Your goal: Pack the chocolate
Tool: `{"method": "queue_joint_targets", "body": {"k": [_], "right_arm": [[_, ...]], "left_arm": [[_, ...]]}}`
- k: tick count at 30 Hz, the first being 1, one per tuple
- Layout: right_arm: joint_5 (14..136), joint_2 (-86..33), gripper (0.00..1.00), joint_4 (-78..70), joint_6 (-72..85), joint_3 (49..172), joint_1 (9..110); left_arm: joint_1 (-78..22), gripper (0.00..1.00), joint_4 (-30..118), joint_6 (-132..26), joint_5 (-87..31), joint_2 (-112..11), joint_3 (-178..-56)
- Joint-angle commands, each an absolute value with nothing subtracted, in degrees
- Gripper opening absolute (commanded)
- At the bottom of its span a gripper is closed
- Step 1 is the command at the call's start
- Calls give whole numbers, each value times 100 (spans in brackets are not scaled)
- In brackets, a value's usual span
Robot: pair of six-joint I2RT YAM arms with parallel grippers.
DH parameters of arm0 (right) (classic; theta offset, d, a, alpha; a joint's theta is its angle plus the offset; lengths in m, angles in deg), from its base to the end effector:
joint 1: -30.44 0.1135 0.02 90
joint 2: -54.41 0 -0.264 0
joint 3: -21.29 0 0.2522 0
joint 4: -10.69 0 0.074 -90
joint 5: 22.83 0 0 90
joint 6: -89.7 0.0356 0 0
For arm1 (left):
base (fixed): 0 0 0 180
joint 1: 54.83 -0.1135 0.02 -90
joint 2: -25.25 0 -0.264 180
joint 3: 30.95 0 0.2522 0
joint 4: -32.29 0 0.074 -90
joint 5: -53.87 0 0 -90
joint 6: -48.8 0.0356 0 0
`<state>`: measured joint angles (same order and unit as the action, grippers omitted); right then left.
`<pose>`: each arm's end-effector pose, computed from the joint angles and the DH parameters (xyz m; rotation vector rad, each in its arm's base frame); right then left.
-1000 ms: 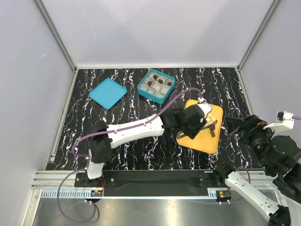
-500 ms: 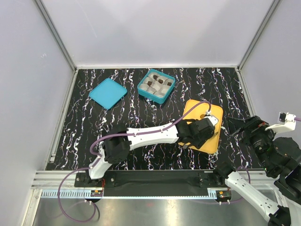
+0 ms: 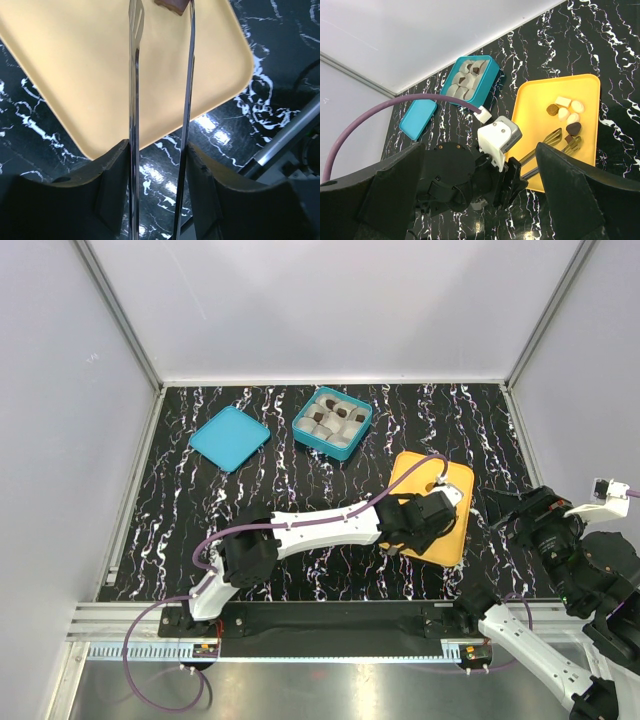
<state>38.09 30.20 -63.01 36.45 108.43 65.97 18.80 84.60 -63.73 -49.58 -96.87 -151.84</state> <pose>0.0078 -0.0157 0.4267 0.3875 1.7158 0.4793 0.1424 -0.4554 0.2443 0.9970 2.3121 -0.4184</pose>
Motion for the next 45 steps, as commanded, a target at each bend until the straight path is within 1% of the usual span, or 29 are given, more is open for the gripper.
{"method": "queue_joint_targets", "body": {"k": [1,6,13,18,23,32,38,45], "right_arm": [[3650,3077,100,-6328,3687,10905,6630],[3641,3103,100,-6301,3696,10879,6630],[3668,3094,100,-6249,3661,10861,6630],[3641,3112,100,-6257,3635,10888,6630],[3632,3147,100,-6284,3635,10896,6630],[3676,3129,100,-6257,3661,10879,6630],[3676,3147,100,-6240,3670,10879,6621],[3676,3164,100,-6240,3679,10870,6630]], "left_arm": [[1874,49,8569,-6449,-5388,-9683,-15431],[1882,49,8736,-6520,-5485,-9604,-15396],[1883,49,8472,-6423,-5186,-9604,-15220],[1883,49,8455,-6432,-5055,-9709,-15352],[1883,49,8630,-6467,-5168,-9815,-15440],[1874,42,8762,-6450,-5441,-9797,-15378],[1874,38,8806,-6450,-5415,-9622,-15308],[1874,38,8885,-6450,-5424,-9306,-15299]]}}
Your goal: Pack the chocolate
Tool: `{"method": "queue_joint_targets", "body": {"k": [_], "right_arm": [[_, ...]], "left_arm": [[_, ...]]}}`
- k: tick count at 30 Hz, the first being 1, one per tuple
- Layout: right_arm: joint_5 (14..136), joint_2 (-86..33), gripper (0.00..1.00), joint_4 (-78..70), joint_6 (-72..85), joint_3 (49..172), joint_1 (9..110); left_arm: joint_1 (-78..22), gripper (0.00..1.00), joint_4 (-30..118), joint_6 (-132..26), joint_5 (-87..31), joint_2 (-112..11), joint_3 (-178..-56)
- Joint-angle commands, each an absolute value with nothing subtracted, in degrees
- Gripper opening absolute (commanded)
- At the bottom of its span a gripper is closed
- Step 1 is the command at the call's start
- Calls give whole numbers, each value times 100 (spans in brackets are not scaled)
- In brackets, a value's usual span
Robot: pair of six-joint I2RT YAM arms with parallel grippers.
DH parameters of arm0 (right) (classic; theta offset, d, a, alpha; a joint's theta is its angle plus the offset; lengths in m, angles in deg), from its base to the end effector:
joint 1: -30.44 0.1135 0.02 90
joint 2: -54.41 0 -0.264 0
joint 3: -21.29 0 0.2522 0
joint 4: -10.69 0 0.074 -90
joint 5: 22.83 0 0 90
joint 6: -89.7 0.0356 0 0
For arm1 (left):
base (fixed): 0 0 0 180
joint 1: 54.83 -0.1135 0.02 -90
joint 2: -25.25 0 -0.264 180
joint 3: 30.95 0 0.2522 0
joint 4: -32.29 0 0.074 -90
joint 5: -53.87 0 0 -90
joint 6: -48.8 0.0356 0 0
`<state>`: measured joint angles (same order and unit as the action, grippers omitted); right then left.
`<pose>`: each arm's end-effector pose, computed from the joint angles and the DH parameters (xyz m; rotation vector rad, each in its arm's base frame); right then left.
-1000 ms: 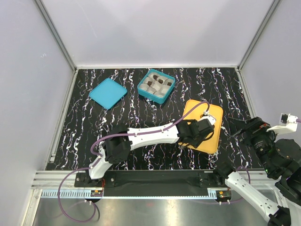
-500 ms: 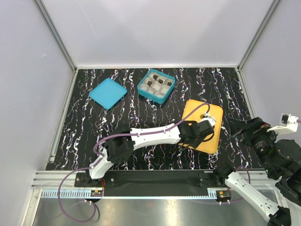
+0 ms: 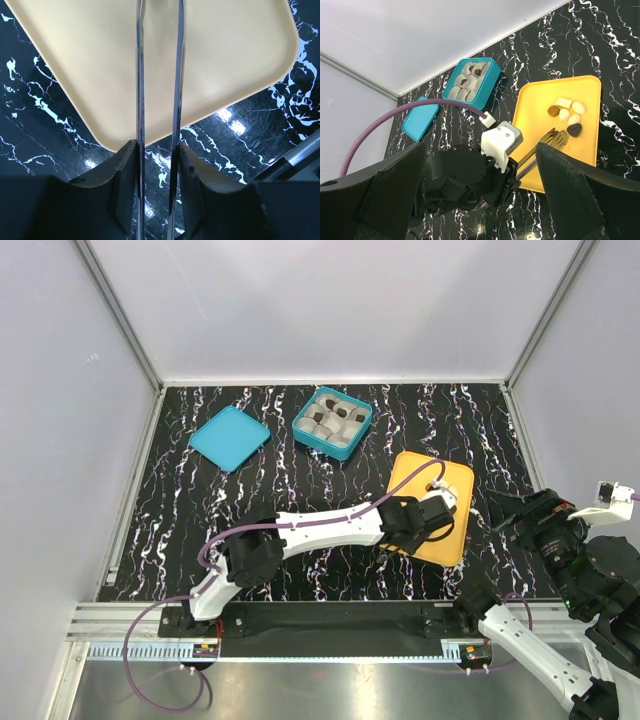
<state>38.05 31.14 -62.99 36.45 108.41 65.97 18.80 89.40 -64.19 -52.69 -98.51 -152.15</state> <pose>0.0037 -0.0186 0.4262 0.3908 1.7009 0.4887 0.1431 -0.4512 0.2284 1.0060 2.3629 -0.2710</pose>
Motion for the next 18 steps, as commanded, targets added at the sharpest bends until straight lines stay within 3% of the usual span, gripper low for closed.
{"method": "queue_joint_targets", "body": {"k": [1,18], "right_arm": [[3676,3173,100,-6248,3687,10870,6630],[3694,3208,100,-6231,3705,10817,6630]], "left_arm": [[1874,38,8911,-6450,-5432,-9270,-15299],[1681,38,9202,-6458,-5757,-8734,-15238]]}}
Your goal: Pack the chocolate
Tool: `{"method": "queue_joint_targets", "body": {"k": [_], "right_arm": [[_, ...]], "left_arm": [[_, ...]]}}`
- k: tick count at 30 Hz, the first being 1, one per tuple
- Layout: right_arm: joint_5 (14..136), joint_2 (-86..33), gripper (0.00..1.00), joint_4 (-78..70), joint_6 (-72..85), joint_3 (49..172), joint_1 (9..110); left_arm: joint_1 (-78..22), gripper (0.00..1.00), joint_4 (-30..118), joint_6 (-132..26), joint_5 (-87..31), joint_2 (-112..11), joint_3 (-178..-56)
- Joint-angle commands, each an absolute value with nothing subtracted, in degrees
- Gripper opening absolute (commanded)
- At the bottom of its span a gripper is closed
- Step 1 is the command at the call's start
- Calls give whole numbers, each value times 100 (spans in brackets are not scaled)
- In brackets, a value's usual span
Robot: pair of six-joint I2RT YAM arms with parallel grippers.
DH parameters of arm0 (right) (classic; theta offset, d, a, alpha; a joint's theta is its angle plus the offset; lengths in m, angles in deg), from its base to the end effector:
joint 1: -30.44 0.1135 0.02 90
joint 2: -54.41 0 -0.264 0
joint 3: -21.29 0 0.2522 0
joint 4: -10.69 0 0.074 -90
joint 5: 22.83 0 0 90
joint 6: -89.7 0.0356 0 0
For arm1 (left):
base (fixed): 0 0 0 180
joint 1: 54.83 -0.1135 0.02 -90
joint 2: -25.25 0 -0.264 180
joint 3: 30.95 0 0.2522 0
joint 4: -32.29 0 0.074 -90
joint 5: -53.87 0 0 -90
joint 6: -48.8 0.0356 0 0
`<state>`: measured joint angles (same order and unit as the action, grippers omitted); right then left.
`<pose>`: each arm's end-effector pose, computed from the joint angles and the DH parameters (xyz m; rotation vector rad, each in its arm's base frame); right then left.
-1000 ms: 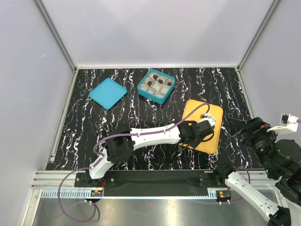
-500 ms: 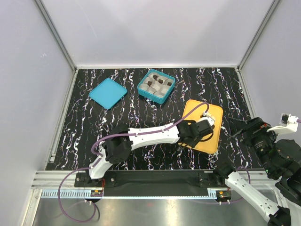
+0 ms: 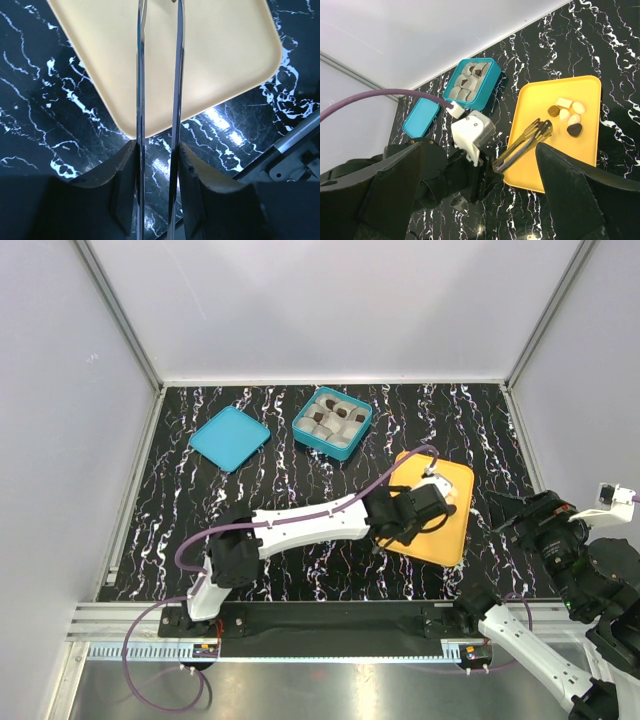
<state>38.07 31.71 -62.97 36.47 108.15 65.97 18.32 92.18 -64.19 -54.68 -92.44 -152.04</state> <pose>0.0020 -0.0199 0.4250 0.3919 1.6959 0.4927 0.1424 -0.4311 0.2724 0.9493 2.3186 -0.2874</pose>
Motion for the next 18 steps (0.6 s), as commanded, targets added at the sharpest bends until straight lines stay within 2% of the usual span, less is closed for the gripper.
{"method": "queue_joint_targets", "body": {"k": [1,10,18], "right_arm": [[3694,3217,100,-6231,3705,10809,6630],[3712,3235,100,-6187,3679,10677,6621],[3904,3200,100,-6011,3652,10440,6630]], "left_arm": [[1628,38,9202,-6415,-5766,-8681,-15212],[407,39,9228,-5976,-5819,-8075,-15071],[-1026,39,9307,-5606,-5670,-8302,-15650]]}}
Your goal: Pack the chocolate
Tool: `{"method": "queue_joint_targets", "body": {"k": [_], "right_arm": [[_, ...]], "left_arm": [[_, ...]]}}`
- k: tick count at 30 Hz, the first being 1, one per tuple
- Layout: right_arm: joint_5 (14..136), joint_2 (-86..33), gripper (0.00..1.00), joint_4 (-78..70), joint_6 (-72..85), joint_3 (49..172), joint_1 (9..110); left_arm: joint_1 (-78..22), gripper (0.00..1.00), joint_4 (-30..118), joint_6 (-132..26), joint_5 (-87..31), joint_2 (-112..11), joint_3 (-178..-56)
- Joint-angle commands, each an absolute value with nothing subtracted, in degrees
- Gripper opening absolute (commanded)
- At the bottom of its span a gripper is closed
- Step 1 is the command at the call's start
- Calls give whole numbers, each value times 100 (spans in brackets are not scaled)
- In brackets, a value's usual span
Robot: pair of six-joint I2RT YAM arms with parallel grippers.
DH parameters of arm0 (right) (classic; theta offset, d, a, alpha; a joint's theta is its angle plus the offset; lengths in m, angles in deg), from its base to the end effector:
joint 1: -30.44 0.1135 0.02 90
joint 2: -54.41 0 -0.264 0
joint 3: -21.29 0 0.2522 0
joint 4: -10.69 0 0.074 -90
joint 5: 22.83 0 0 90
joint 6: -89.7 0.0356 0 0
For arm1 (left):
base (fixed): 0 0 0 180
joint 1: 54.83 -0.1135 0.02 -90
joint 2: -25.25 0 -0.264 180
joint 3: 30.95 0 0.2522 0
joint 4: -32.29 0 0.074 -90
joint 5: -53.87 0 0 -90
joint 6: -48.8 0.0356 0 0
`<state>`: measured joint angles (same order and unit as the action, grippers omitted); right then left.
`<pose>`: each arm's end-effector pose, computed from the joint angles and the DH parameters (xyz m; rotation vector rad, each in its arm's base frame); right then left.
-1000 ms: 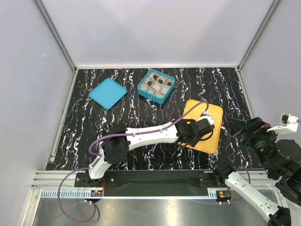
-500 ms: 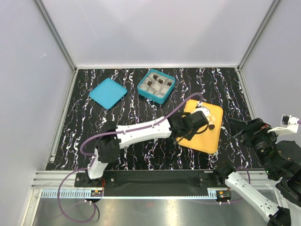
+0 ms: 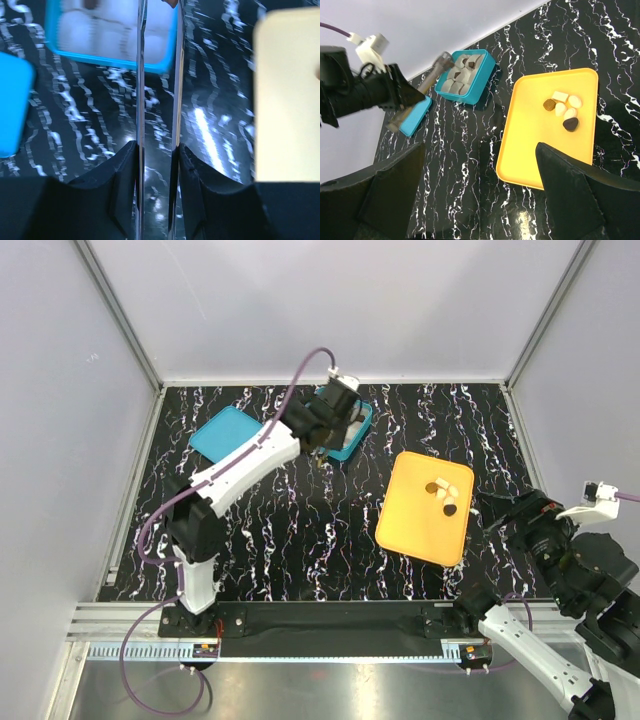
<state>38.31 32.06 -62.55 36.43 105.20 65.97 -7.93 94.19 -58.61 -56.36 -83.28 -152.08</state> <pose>0.0091 -0.0146 0.4144 0.3818 1.7313 0.4726 0.2960 -0.2983 0.3374 0.4496 2.3218 -0.1094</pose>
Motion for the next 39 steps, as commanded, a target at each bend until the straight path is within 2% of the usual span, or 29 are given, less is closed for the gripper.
{"method": "queue_joint_targets", "body": {"k": [1,13,39], "right_arm": [[3922,3165,100,-5985,3635,10413,6630],[3896,2971,100,-5712,3441,10193,6630],[3677,2910,100,-5598,3222,10061,6621]], "left_arm": [[-1192,39,9325,-5571,-5635,-8338,-15712],[-1852,38,9219,-5465,-5204,-8900,-15897],[-1949,41,8921,-5465,-5072,-9428,-15563]]}}
